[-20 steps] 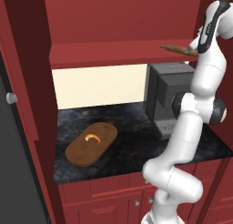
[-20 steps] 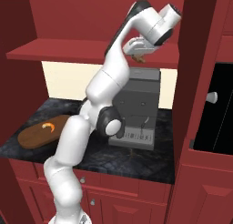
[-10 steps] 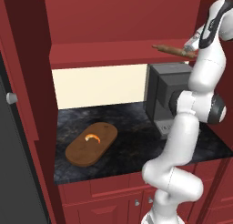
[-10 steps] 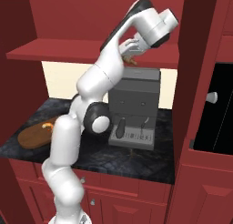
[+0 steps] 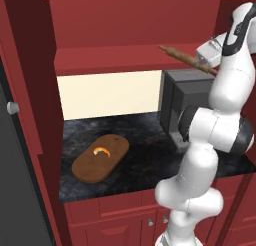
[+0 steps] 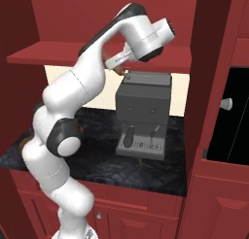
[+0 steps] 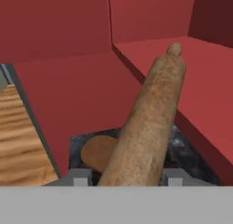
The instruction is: Open the cabinet, retrieve the rolling pin, and place it next to the meat on the cutting board to prepare for tenderizing.
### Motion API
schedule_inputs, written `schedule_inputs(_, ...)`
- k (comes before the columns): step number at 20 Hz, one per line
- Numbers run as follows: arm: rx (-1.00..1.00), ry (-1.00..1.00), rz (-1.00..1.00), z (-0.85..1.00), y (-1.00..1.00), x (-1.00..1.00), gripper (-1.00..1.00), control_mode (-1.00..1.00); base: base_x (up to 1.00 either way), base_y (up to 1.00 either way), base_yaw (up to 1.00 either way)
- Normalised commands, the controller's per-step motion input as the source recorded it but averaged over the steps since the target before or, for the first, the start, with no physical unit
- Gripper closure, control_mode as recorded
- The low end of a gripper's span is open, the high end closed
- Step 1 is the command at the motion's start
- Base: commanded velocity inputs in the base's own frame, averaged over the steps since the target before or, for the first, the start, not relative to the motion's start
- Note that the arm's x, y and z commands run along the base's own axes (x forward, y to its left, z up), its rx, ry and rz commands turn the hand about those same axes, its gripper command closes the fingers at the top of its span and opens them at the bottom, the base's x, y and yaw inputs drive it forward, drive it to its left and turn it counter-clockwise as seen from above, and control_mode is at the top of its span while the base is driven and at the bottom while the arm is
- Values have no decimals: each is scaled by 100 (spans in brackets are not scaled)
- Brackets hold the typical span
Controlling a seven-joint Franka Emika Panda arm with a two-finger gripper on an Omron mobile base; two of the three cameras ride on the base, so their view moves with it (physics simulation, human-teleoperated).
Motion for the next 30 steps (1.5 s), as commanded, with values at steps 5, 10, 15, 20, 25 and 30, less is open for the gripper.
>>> schedule_inputs(5, 1, -23, 0, 0, 59, -96, 100, -100, 0, 0, 0)
schedule_inputs(10, 0, -7, 0, -3, 64, -83, 100, -100, 0, 0, 0)
schedule_inputs(15, -5, 0, 0, -18, 69, -65, 100, -100, 0, 0, 0)
schedule_inputs(20, -12, 0, 7, -28, 56, -61, 100, -100, 0, 0, 0)
schedule_inputs(25, -11, 0, 9, -28, 38, -24, 100, -100, 0, 0, 0)
schedule_inputs(30, -7, 0, 2, -27, 39, 0, 100, -100, 0, 0, 0)
